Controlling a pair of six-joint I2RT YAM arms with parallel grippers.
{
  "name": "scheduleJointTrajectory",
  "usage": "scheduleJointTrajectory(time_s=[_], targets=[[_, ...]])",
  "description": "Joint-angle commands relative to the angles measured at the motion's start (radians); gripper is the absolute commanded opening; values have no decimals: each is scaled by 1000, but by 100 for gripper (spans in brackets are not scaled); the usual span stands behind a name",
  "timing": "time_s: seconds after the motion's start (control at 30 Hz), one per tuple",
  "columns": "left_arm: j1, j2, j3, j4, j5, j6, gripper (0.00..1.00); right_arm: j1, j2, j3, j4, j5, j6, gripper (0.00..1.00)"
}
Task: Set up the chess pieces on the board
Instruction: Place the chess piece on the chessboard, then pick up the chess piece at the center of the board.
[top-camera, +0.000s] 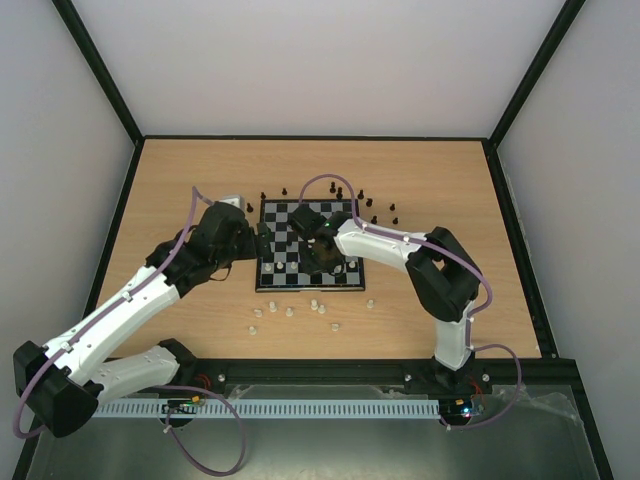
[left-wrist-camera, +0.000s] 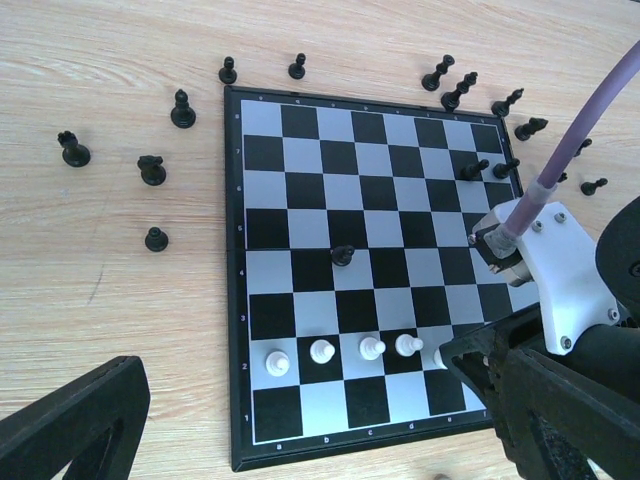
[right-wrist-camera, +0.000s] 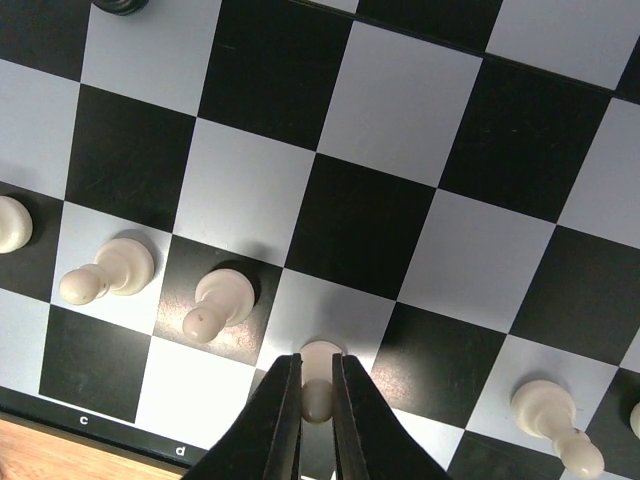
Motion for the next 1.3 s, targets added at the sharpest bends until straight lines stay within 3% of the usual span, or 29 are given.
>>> scheduleJointTrajectory(time_s=[0.0,0.67,0.97,1.27], targets=[[6,-5,-11,-5,5,12,99,6,33,17,-21,22,2,9],[7,1,-9,-6,6,15,99,3,56,39,-19,48,-2,13],[8,1,-2,-5,10,18,99,3,-12,20,-7,19,-11,32],[8,19,15,-3,14,25,99,1,-194,-20,-39,86,6,44]])
